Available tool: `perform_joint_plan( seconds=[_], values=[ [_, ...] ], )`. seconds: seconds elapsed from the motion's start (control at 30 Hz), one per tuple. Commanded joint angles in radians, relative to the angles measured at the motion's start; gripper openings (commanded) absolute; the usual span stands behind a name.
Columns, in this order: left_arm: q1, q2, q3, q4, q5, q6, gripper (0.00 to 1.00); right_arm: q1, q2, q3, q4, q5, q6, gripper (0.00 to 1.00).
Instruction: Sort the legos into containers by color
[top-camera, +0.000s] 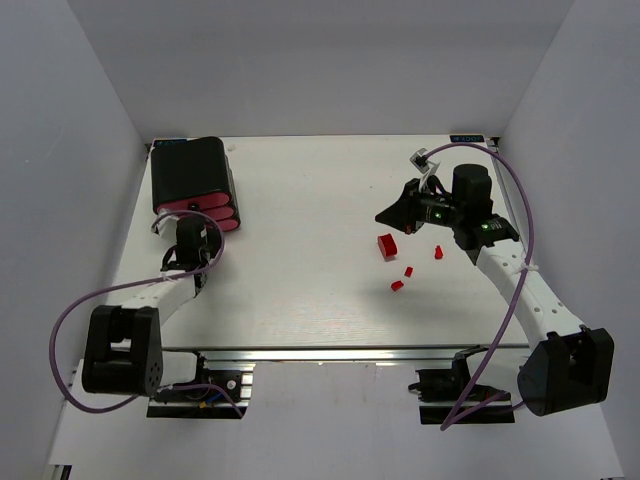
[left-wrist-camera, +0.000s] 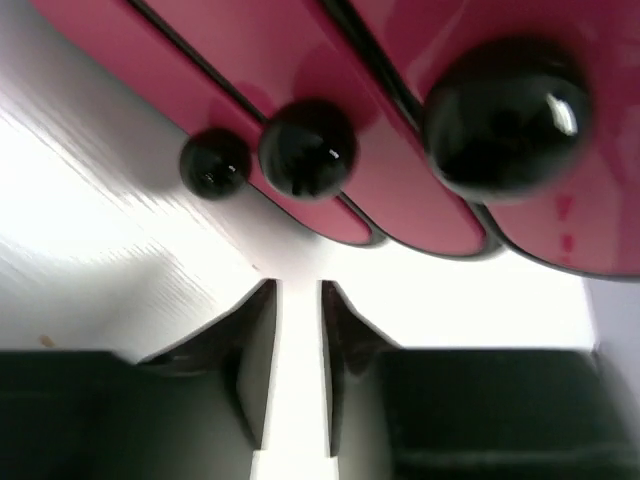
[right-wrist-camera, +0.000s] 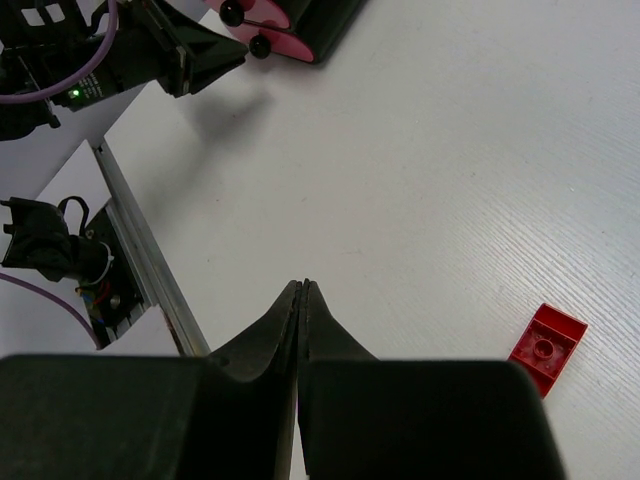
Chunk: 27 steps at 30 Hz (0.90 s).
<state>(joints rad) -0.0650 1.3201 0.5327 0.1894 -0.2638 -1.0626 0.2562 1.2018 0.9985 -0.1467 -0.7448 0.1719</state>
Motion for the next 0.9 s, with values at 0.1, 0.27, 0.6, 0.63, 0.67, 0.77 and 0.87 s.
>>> perform_joint_plan(
  seconds=[0.1, 0.27, 0.6, 0.63, 0.67, 0.77, 0.87],
  values=[
    [-0.004, -0.09, -0.001, -0.068, 0.077, 0.283, 0.15, -0.003, -0.004, 0.0, 0.03, -0.024, -0.017, 0.0],
    [0.01, -0.033, 0.045, -0.159, 0.071, 0.432, 0.06, -0.005, -0.004, 0.002, 0.032, -0.025, -0.014, 0.0],
    [0.01, 0.082, 0.101, -0.139, 0.011, 0.57, 0.12, -0.003, -0.005, 0.003, 0.029, -0.024, -0.017, 0.0],
    [0.01, 0.111, 0.114, -0.152, 0.011, 0.588, 0.13, -0.003, -0.004, 0.005, 0.027, -0.025, -0.021, 0.0],
    [0.01, 0.126, 0.133, -0.168, 0.009, 0.628, 0.14, 0.0, -0.002, 0.006, 0.026, -0.028, -0.022, 0.0],
    [0.001, 0.157, 0.173, -0.231, -0.046, 0.671, 0.23, -0.002, 0.004, 0.008, 0.024, -0.03, -0.025, 0.0],
    [-0.008, 0.146, 0.162, -0.219, -0.109, 0.69, 0.32, 0.0, 0.007, 0.009, 0.021, -0.033, -0.026, 0.0]
  ],
)
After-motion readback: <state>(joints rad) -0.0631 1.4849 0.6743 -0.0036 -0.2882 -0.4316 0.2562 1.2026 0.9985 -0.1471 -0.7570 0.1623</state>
